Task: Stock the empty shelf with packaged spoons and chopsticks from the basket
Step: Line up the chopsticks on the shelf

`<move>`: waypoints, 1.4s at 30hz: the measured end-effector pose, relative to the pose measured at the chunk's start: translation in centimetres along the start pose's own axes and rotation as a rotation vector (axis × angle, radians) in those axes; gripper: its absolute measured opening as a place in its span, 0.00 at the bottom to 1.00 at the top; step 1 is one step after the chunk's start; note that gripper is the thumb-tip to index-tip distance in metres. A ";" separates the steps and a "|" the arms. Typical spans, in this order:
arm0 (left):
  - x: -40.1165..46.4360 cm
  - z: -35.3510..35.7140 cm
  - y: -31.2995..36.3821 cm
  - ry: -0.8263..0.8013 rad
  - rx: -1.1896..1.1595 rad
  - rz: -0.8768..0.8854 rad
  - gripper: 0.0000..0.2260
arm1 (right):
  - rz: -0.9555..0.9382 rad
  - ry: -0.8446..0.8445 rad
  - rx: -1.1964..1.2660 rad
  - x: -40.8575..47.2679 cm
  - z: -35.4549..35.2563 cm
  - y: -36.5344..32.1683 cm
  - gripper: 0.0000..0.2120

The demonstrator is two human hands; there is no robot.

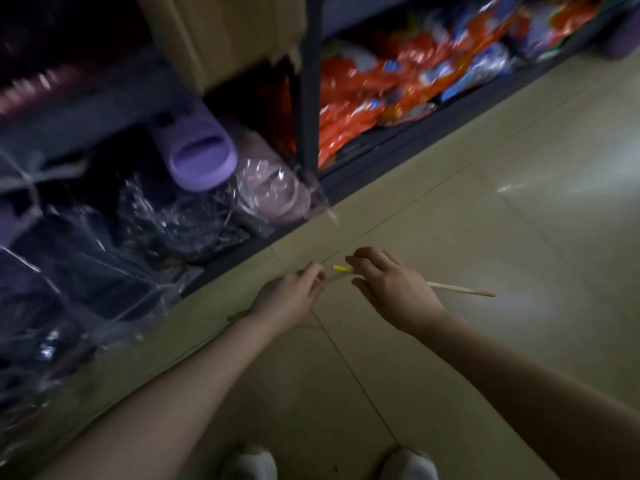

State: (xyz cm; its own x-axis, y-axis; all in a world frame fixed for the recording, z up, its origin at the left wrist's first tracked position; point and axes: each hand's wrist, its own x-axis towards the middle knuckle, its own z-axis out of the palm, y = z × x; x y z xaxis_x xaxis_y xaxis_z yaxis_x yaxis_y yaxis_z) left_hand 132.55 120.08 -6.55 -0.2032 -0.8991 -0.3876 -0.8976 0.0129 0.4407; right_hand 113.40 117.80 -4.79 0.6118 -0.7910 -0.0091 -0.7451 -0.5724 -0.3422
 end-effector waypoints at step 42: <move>-28.6 -80.3 18.5 0.586 0.345 0.271 0.16 | -0.230 0.202 0.031 20.1 -73.2 -35.5 0.22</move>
State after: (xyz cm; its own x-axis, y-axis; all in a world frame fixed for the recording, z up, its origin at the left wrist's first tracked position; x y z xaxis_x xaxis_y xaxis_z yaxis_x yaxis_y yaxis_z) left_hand 153.15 110.90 77.71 -0.2803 -0.9299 0.2380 -0.9371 0.3188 0.1419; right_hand 132.68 106.35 75.96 0.6960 -0.6701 0.2578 -0.5830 -0.7371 -0.3418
